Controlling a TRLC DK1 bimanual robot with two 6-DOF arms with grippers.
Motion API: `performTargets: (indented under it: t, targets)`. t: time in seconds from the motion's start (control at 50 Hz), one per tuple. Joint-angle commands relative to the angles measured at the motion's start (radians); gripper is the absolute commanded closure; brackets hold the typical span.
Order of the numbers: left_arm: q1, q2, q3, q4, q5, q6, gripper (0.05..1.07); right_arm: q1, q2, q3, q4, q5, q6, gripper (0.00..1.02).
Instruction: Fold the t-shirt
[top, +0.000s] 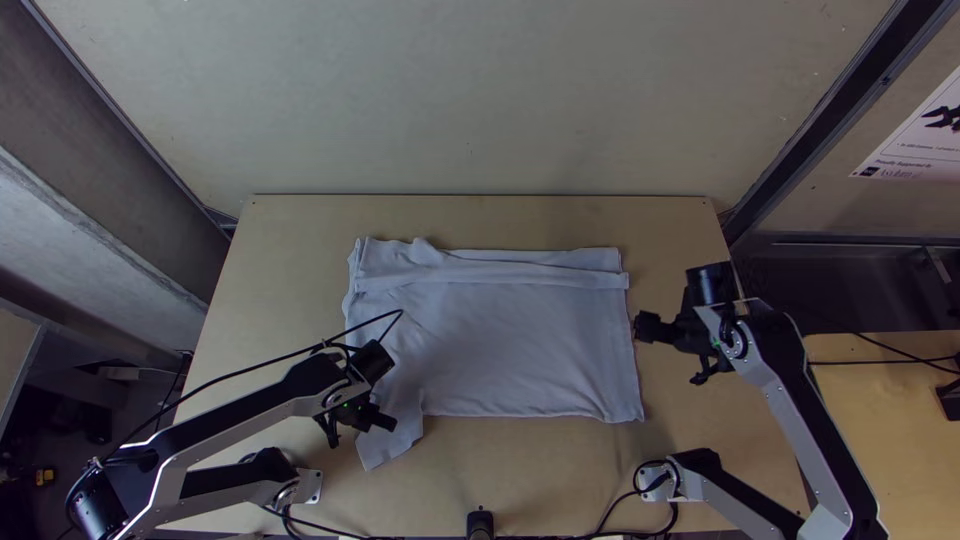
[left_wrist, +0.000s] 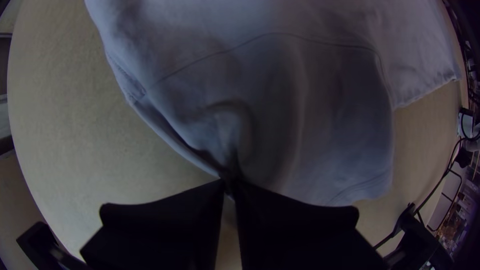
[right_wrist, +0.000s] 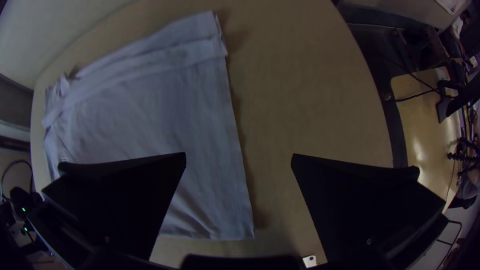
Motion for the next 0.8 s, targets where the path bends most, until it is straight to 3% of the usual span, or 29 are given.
performTargets:
  t: [0.0,0.2,0.4,0.78]
  targets:
    - [0.019,0.005,-0.065,0.017,-0.022,0.014,1.04,0.064,0.008,-0.067,-0.035,-0.003,0.028,0.07]
    - [0.088,-0.024,-0.063,0.035,-0.025,0.025,1.04,0.117,0.049,-0.164,-0.066,-0.040,0.034,0.07]
    - [0.221,-0.052,-0.057,0.038,-0.023,0.099,1.04,0.113,0.127,-0.208,-0.092,-0.078,0.030,0.07]
    - [0.347,-0.087,-0.026,0.020,-0.023,0.169,1.04,0.103,0.267,-0.308,-0.095,-0.130,-0.027,0.10]
